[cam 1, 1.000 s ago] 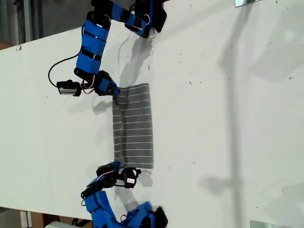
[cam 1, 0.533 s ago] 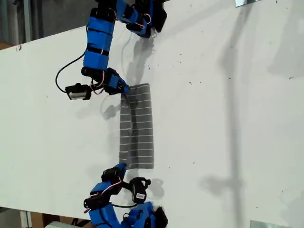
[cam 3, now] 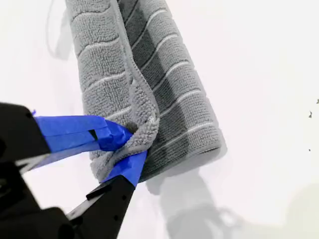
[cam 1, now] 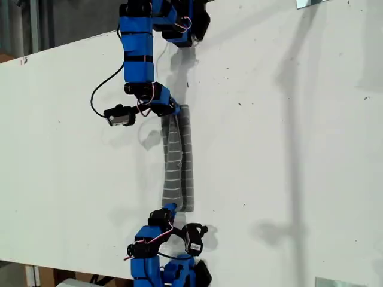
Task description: Grasp corners of a square towel and fold twice.
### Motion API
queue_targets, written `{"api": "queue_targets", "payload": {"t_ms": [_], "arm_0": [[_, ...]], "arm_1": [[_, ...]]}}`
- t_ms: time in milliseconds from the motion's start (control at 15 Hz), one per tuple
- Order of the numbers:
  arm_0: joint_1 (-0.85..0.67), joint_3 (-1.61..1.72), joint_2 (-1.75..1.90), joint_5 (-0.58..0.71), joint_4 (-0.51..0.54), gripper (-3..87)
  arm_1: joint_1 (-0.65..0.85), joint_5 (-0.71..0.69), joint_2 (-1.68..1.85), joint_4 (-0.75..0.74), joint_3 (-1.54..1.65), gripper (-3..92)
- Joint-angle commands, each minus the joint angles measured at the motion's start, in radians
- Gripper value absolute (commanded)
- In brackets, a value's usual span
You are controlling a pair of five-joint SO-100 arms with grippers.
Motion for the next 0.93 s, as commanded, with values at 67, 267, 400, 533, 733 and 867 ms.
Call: {"api": "queue_targets", "payload": {"t_ms": [67, 267, 400, 533, 733, 867], "arm_0": [[0.046, 0.014, 0.032, -0.031, -0.025, 0.0], [0.089, 0.035, 0.037, -0.055, -0.064, 0.0], [0.091, 0.034, 0.058, -0.041, -0.061, 17.5], [0.08, 0.012, 0.141, -0.028, 0.005, 28.5], [-0.043, 0.008, 0.403, 0.04, 0.221, 26.1], [-0.133, 0.13, 0.63, 0.06, 0.296, 25.8]], "arm_1": [[-0.028, 0.025, -0.011, -0.038, -0.005, -0.2], [-0.064, 0.063, -0.04, -0.049, -0.002, 6.6], [-0.069, 0.061, -0.049, -0.04, 0.0, 27.9], [-0.043, 0.048, -0.029, -0.025, -0.005, 36.9], [0.075, -0.043, 0.011, 0.015, -0.043, 39.5], [0.152, -0.075, -0.011, -0.002, 0.003, 39.4]]}}
